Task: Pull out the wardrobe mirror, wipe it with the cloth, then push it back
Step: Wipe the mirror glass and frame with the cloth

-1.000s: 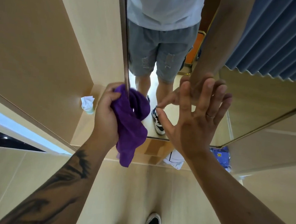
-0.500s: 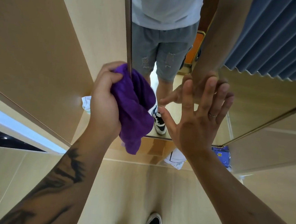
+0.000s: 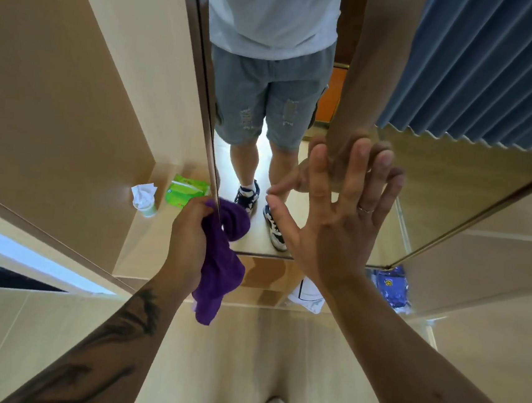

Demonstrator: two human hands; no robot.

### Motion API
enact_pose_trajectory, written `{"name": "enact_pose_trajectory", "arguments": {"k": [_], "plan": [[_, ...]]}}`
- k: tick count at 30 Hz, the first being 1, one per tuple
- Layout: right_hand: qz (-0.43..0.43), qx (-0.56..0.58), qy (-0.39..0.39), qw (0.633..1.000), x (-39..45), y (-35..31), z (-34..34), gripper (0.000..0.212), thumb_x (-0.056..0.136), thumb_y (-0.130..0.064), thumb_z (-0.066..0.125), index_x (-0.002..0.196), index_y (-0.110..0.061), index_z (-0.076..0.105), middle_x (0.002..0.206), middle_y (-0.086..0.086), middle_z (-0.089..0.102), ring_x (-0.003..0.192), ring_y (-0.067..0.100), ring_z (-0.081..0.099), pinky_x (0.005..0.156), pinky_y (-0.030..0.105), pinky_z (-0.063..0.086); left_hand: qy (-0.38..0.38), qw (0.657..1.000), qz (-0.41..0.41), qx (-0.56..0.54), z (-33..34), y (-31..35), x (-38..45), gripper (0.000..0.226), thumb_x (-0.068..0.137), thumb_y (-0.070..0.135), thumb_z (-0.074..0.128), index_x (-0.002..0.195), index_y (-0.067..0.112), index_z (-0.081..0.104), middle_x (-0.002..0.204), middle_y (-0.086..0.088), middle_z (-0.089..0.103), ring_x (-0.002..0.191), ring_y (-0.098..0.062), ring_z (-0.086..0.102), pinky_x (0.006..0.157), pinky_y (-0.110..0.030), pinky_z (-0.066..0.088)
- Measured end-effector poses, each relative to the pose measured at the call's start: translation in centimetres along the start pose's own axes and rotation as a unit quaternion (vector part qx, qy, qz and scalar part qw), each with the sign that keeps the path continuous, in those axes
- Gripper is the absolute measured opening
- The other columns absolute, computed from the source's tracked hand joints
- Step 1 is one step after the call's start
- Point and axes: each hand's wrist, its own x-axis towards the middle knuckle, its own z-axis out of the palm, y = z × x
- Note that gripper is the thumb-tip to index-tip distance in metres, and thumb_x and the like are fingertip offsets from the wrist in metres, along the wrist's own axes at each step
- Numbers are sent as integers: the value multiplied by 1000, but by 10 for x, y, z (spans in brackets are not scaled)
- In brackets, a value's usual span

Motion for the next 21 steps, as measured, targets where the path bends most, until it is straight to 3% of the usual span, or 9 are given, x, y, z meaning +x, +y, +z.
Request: {"name": "enact_pose_trajectory", "arguments": {"k": [2,4,6,9,13,16,19,21], "plan": [[1,1,0,1000,0,-1,0,87,94,-72,62,156,-24,27,158,11,20,157,18,-27,126,60,8,3,999,31,-27,2,9,-1,23,96,21,52,84,15,70,85,-9,61,80,-23,60,83,-40,44],[0,-3,-4,1000,-1,-1,0,90,95,-72,61,161,-27,20,160,11,17,157,18,-26,126,60,8,-22,994,97,-41,6,27,-5,31,94,17,51,75,27,74,83,0,65,82,-18,63,82,-37,48],[0,-8,-4,1000,-1,-1,-1,94,95,-72,60,164,-31,11,162,11,13,157,19,-26,127,58,6,-46,984,161,-58,12,51,-12,31,87,22,51,76,34,77,86,4,68,86,-16,65,81,-33,53],[4,1,0,1000,-2,-3,0,91,94,-71,62,161,-25,20,160,15,16,158,19,-24,127,57,5,-80,970,213,-80,19,76,-24,30,86,24,51,79,36,78,90,6,69,88,-12,66,79,-29,55],[6,12,-1,1000,-6,-4,2,99,94,-70,62,165,-33,3,170,8,-7,159,20,-23,127,59,7,-57,976,201,-64,19,59,-28,19,81,34,58,83,39,76,100,-2,67,98,-23,62,90,-44,50],[11,14,3,1000,-6,-6,4,91,94,-69,63,160,-28,15,164,8,-1,159,19,-21,127,58,7,-19,986,167,-14,11,31,-20,22,73,44,55,82,36,73,98,-6,65,94,-24,60,86,-47,46],[22,12,7,1000,-6,-7,5,87,95,-68,63,159,-24,24,162,12,10,159,19,-21,126,60,10,-10,996,94,8,3,11,-9,20,80,35,52,82,27,70,85,0,65,82,-17,60,84,-42,43],[24,9,8,1000,-6,-8,6,89,95,-67,63,160,-27,19,161,12,12,159,19,-22,126,61,12,-16,997,73,23,-1,9,-4,21,81,29,50,80,26,71,81,2,65,79,-16,60,84,-41,43]]}}
